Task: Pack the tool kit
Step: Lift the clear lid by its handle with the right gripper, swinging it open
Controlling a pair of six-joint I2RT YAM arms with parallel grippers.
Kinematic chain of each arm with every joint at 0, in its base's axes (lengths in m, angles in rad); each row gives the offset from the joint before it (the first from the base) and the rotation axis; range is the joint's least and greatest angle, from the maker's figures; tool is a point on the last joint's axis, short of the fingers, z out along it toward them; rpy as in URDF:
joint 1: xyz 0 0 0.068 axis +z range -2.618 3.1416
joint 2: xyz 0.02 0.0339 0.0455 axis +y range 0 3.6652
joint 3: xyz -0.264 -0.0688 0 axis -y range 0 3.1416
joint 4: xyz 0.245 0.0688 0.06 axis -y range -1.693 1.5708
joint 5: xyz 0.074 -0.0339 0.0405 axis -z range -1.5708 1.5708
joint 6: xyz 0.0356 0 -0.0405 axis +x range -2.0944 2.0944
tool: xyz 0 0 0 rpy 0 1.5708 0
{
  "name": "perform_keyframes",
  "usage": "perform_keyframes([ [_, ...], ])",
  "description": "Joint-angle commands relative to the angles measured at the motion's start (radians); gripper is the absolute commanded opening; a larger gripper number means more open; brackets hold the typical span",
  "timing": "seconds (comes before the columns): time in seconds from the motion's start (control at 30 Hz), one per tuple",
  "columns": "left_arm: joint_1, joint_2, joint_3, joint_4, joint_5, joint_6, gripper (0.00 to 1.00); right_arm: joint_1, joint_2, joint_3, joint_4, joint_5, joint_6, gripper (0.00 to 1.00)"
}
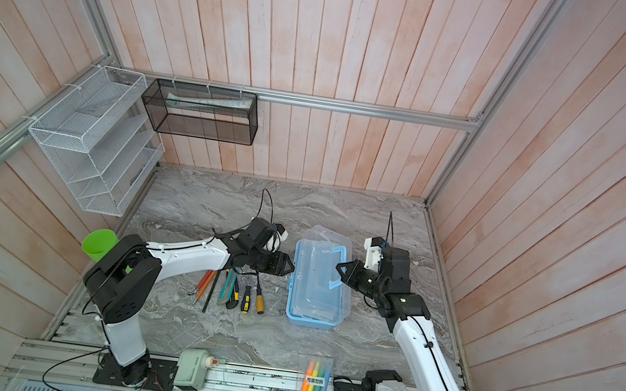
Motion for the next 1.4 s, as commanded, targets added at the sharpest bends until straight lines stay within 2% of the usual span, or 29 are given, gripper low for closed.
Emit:
perform_keyframes([
  [0.0, -0.007, 0.025, 0.015, 0.036, 0.015, 0.019, 0.61, -0.007, -0.022, -0.002, 0.071, -0.037, 0.005, 0.00],
  [0.4, -0.006, 0.060, 0.000, 0.013, 0.000, 0.019, 0.61, -0.005, -0.017, 0.005, 0.083, -0.040, 0.007, 0.00],
  [0.57, -0.005, 0.074, 0.000, -0.008, -0.025, 0.013, 0.59, -0.019, -0.020, 0.035, 0.036, -0.016, -0.022, 0.00],
  [0.93, 0.010, 0.071, -0.017, 0.003, -0.048, 0.017, 0.57, -0.231, -0.034, 0.084, -0.152, 0.004, -0.183, 0.00],
  [1.17, 0.010, 0.079, -0.023, 0.024, -0.044, 0.010, 0.55, -0.318, -0.035, 0.050, -0.193, 0.017, -0.232, 0.00],
  [1.37, 0.008, 0.065, -0.055, 0.083, -0.022, -0.006, 0.54, -0.404, -0.028, 0.016, -0.193, -0.009, -0.235, 0.06],
])
